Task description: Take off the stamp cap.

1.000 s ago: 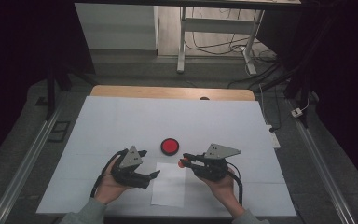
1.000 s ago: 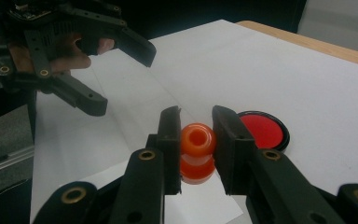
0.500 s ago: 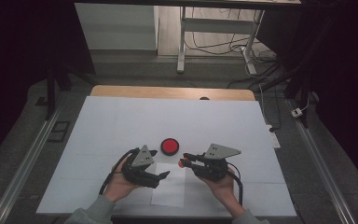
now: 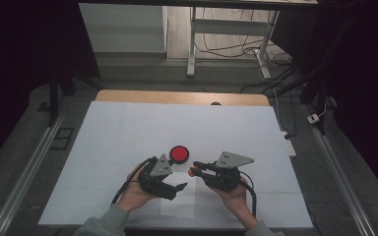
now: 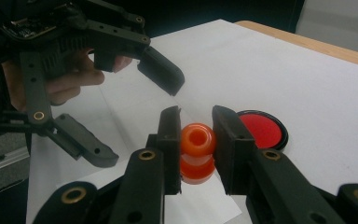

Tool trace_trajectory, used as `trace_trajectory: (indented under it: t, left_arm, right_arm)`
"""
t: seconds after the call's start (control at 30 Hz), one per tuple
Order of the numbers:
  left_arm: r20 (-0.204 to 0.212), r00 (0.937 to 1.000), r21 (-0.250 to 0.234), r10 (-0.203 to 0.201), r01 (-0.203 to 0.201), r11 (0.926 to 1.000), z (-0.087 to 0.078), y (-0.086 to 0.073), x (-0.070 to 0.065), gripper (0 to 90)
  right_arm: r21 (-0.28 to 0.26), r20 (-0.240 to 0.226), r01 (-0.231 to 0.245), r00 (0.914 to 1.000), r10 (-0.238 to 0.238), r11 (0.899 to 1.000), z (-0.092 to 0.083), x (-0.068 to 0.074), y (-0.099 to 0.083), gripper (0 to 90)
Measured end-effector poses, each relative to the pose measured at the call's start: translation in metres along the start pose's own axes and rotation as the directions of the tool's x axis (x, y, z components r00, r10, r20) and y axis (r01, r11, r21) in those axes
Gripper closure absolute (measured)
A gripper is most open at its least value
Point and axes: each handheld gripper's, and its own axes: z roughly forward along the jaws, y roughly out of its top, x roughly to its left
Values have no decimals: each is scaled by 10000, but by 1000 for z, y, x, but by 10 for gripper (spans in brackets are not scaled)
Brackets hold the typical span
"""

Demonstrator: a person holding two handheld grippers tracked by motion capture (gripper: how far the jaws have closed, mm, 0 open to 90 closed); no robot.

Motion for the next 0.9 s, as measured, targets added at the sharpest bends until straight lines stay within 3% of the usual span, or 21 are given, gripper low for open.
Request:
trace_trajectory:
  t: [0.9]
  left_arm:
    - [206,9995,35,238,-239,9997,24,7,-4,271]
  right_arm:
    - [-198,-245,-128,9996,124,9997,0,1,0,725]
